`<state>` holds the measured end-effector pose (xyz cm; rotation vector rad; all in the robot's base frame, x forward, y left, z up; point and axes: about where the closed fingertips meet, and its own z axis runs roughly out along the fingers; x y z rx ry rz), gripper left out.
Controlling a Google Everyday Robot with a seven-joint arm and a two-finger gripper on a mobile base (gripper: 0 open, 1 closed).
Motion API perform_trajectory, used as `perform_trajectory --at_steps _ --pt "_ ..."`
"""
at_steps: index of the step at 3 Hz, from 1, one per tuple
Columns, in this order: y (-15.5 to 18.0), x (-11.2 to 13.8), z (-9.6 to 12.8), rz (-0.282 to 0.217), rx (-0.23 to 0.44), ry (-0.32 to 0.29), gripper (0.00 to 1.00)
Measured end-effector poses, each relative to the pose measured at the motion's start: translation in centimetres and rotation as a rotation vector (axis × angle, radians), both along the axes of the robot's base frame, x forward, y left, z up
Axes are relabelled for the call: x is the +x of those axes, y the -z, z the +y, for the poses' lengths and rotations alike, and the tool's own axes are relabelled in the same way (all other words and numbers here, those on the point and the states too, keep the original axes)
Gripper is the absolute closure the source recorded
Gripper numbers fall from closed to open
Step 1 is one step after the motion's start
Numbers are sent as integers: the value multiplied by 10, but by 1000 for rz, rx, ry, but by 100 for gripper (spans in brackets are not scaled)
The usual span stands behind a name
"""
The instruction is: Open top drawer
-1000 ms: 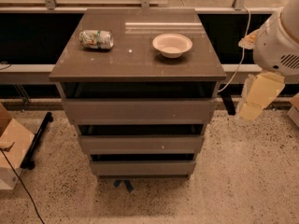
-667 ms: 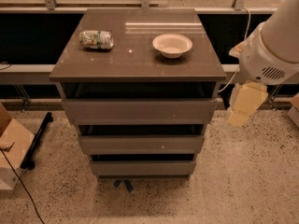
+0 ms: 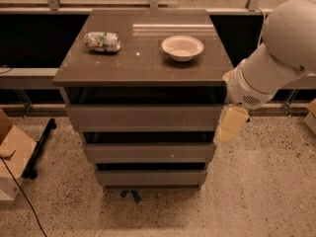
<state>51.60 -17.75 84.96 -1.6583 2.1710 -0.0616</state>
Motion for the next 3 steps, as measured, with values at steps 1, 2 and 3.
perform_trajectory --at_steps 1,2,3 --pt "56 45 -6 -25 64 22 0" --pt "58 46 -6 -24 65 22 0" --pt "66 46 -5 -8 47 38 0"
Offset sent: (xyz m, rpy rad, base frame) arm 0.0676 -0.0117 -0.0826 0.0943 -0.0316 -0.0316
